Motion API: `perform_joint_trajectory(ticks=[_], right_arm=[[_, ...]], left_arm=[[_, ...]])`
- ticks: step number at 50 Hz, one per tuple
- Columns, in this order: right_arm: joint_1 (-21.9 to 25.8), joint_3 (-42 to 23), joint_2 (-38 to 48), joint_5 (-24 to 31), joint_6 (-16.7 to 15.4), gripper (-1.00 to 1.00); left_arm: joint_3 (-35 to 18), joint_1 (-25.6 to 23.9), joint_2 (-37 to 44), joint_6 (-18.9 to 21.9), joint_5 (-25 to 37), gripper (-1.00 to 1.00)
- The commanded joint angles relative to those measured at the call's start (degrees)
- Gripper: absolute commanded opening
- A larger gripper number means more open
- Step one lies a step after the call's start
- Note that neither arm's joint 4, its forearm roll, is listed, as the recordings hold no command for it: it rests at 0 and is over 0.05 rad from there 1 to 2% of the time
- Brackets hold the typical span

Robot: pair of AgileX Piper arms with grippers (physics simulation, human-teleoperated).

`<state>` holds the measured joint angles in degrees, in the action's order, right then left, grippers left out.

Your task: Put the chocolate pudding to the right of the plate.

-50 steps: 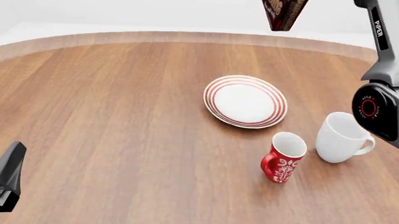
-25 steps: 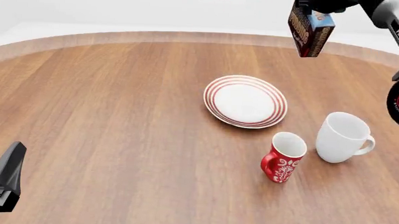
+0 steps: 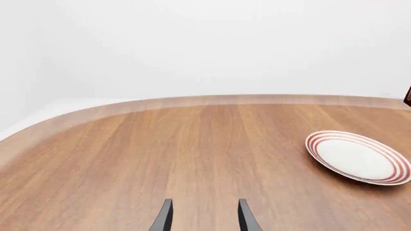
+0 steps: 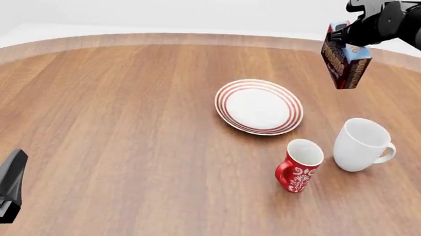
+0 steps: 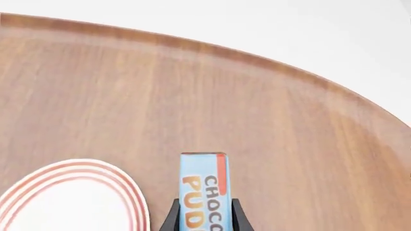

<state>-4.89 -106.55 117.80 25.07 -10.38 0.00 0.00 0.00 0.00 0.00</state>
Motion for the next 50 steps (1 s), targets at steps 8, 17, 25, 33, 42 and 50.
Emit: perform_joint_trajectory(ticks=[8,17,25,33,42,50], right_arm=[[-2.4,9.7,-1.4,-6.4,-0.5,-1.00],[-2.4,12.6,-0.5,-9.0,-0.5,-1.00],[-2.4,13.7,0.3,-10.3,-0.2,-1.00],[-2.7,16.7,0.3,-12.6,0.1,-1.00],[-3.6,18.3,0.8,-14.0,-0.2,-1.00],[-4.3,19.5,1.2,-14.9,-0.8,-1.00]], left_arm=[[0.0,0.0,0.0,0.0,0.0,1.00],[0.0,0.0,0.0,0.0,0.0,1.00],[0.0,0.0,0.0,0.0,0.0,1.00],[0.0,0.0,0.0,0.0,0.0,1.00],[0.0,0.0,0.0,0.0,0.0,1.00],[0.0,0.0,0.0,0.0,0.0,1.00]])
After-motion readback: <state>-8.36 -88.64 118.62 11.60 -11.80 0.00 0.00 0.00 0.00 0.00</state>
